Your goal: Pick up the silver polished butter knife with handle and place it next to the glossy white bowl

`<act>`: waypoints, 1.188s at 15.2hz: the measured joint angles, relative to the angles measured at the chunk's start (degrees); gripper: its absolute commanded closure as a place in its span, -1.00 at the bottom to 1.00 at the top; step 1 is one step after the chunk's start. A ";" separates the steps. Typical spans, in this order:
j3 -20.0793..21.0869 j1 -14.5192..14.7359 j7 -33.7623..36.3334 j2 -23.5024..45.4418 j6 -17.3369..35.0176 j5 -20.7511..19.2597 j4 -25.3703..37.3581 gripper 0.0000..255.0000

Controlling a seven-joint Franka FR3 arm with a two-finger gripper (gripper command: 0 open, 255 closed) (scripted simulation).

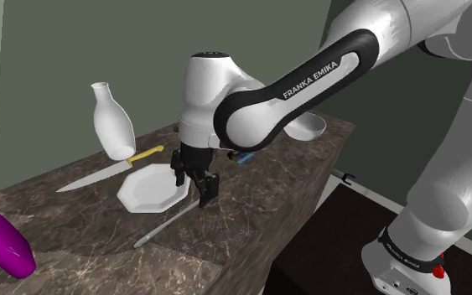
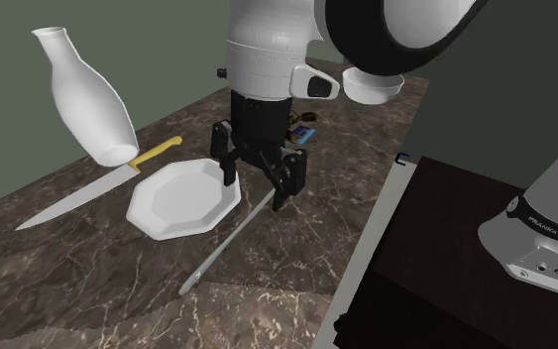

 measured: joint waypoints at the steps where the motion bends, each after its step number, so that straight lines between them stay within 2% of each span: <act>1: -0.64 0.63 0.99 0.99 0.65 -1.22 0.00 -1.00; 5: -2.97 3.32 4.06 4.55 3.06 -5.37 -0.02 -1.00; 13: -3.65 4.09 4.85 5.43 4.06 -6.45 -0.37 -1.00; 14: -3.65 4.09 4.85 5.43 4.06 -6.45 -0.37 1.00; 18: -3.64 4.08 4.84 5.43 4.07 -6.45 -0.38 1.00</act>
